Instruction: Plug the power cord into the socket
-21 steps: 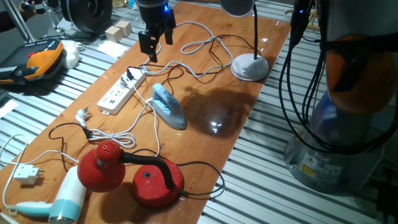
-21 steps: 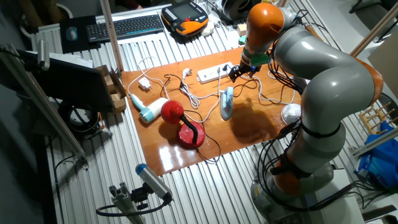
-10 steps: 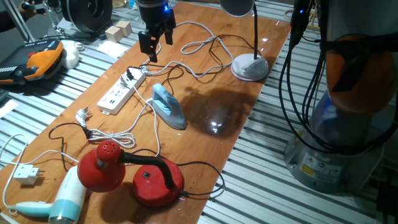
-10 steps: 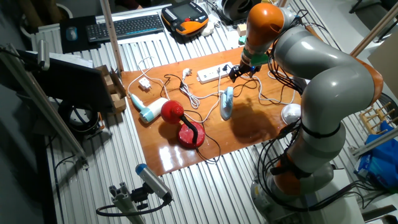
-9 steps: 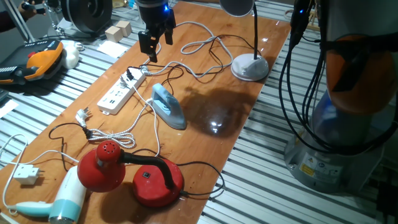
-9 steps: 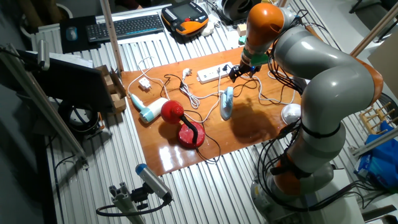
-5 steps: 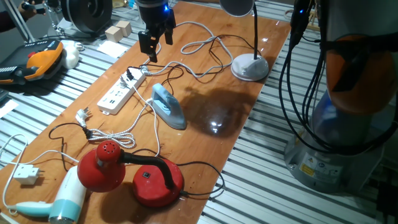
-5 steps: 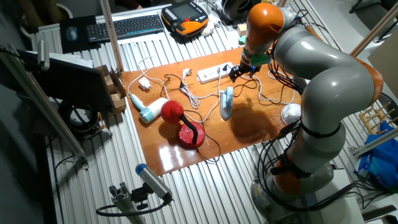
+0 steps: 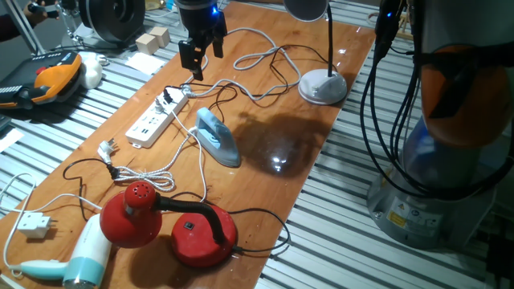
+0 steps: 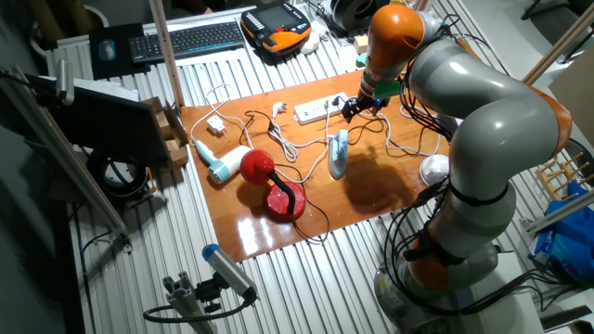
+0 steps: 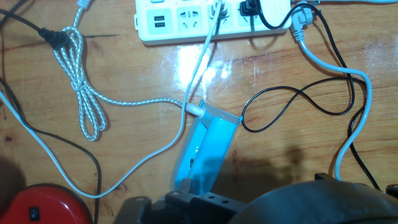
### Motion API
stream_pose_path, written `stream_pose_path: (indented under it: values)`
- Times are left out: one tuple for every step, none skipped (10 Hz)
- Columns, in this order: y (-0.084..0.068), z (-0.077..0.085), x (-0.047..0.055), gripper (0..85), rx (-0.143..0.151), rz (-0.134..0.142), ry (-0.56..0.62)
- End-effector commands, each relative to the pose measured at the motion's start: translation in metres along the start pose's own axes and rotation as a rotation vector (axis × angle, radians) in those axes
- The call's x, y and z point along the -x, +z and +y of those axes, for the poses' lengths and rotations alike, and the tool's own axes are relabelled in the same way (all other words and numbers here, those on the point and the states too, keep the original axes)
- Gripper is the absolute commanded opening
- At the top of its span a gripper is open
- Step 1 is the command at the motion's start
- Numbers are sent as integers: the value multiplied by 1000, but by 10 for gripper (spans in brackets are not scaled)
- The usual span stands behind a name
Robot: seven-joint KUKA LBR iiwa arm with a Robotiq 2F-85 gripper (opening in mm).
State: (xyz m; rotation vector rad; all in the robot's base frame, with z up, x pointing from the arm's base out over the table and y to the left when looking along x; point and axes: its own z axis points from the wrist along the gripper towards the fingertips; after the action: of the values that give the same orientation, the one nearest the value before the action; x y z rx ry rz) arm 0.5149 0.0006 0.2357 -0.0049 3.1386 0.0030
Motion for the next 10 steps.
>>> stream_pose_path:
  values:
    - [-1,0,0,0,32,-4,0]
    - [-3,0,0,0,32,-2,0]
    - [-4,0,0,0,30,-1,0]
    - [-4,1,0,0,29,-1,0]
    - [-4,1,0,0,29,-2,1]
    - [-5,3,1,0,24,-5,6]
    - [-6,4,1,0,21,-11,15]
    - [-6,5,2,0,20,-13,21]
    - [-7,7,3,0,17,-13,27]
    - [-7,8,4,0,15,-16,33]
